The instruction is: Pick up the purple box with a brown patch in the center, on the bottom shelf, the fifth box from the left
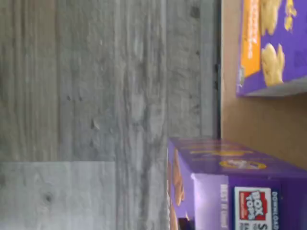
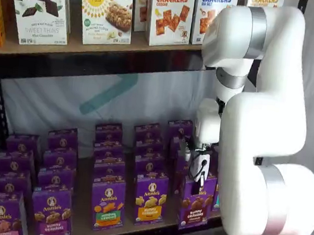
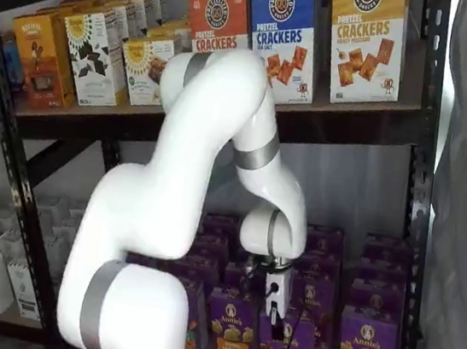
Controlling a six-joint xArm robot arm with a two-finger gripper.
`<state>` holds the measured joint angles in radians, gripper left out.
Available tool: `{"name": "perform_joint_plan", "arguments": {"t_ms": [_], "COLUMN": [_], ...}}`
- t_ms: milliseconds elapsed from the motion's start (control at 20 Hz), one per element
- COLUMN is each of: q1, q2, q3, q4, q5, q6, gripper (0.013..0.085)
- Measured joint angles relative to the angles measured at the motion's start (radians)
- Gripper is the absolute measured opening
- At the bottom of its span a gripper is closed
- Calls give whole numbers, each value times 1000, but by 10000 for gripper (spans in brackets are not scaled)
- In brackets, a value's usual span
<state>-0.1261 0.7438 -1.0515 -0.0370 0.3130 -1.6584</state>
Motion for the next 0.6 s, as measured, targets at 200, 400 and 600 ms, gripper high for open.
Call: {"name": "perform_joint_plan", "arguments": {"t_ms": [200,400,600], "q1": [17,35,51], "q2": [-69,-143,-213], "q3": [77,155,220], "q4": [-3,15,40], "q5": [1,1,11], "q6": [20,21,13], "gripper": [250,250,250]}}
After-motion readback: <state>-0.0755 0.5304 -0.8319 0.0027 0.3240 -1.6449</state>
